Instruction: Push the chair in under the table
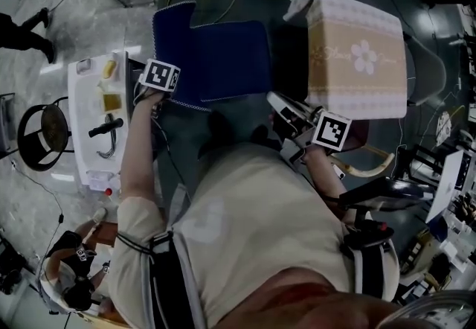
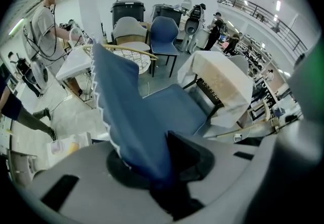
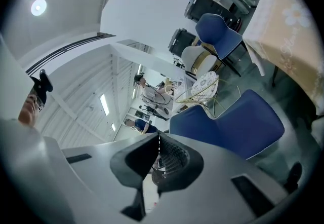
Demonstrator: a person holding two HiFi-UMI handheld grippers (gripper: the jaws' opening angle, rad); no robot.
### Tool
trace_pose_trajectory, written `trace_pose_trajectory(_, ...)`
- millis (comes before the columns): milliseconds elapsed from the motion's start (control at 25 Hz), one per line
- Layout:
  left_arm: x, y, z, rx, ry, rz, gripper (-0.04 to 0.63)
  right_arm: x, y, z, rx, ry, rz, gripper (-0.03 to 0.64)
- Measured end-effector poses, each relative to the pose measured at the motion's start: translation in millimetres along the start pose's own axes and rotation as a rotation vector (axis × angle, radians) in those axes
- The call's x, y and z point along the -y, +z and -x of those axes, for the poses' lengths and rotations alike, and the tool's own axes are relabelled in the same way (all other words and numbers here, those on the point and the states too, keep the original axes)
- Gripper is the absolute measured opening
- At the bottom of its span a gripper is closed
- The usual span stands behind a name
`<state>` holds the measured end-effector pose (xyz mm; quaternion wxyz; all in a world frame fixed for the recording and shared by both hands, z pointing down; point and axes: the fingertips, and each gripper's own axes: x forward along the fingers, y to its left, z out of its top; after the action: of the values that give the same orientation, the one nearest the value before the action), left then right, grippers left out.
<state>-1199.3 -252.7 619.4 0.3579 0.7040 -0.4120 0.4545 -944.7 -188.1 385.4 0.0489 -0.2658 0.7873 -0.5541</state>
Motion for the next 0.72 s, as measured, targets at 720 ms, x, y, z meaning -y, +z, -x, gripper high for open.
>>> trace_pose_trajectory(720, 6, 3, 0, -0.006, 0.004, -0.022, 0.094, -2, -8, -9, -0.005, 0.01, -0.018, 0.012)
